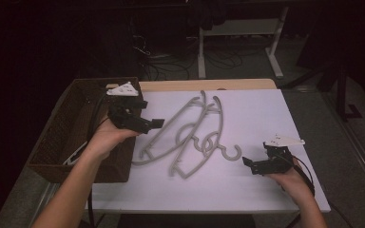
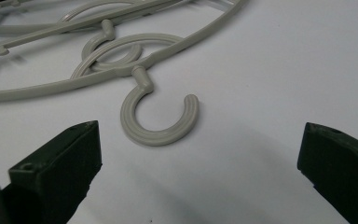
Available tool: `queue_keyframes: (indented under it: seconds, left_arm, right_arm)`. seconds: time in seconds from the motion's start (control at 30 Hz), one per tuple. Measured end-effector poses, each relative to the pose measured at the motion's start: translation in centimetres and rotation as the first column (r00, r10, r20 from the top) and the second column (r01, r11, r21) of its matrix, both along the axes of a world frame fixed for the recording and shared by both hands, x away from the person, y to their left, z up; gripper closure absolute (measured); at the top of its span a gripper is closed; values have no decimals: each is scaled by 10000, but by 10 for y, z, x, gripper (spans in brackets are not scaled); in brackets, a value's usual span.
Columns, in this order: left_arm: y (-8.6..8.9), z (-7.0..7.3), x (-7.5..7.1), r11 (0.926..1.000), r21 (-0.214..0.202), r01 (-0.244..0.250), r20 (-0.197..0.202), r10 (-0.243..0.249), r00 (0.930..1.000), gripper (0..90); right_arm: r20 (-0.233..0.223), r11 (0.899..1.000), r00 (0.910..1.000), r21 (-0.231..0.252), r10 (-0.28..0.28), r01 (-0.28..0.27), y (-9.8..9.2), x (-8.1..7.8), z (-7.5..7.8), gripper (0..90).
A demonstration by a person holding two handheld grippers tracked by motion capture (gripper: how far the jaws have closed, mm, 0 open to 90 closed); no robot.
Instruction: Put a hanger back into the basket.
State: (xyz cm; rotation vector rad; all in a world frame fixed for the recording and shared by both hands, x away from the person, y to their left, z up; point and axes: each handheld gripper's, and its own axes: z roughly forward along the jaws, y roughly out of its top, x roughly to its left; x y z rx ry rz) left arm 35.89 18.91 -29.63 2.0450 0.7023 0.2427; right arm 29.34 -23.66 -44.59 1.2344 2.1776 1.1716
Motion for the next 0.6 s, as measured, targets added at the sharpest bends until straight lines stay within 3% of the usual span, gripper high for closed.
queue_keyframes:
  seconds: [0.2, 0.33, 0.6]
  left_arm:
    - [-29, -16, -2, 9991, 226, 372, -161, -369, 9992, 0]
    - [-56, -38, -4, 9965, 520, 653, -361, -635, 9973, 0]
    - [-74, -67, -7, 9942, 643, 867, -641, -826, 9945, 0]
  right_arm:
    - [8, 10000, 10000, 24, 7, -7, 0, 0, 0, 0]
    - [6, 10000, 10000, -37, 43, -43, 0, 0, 0, 0]
    - [-24, 10000, 10000, -39, 61, -61, 0, -1, 0, 0]
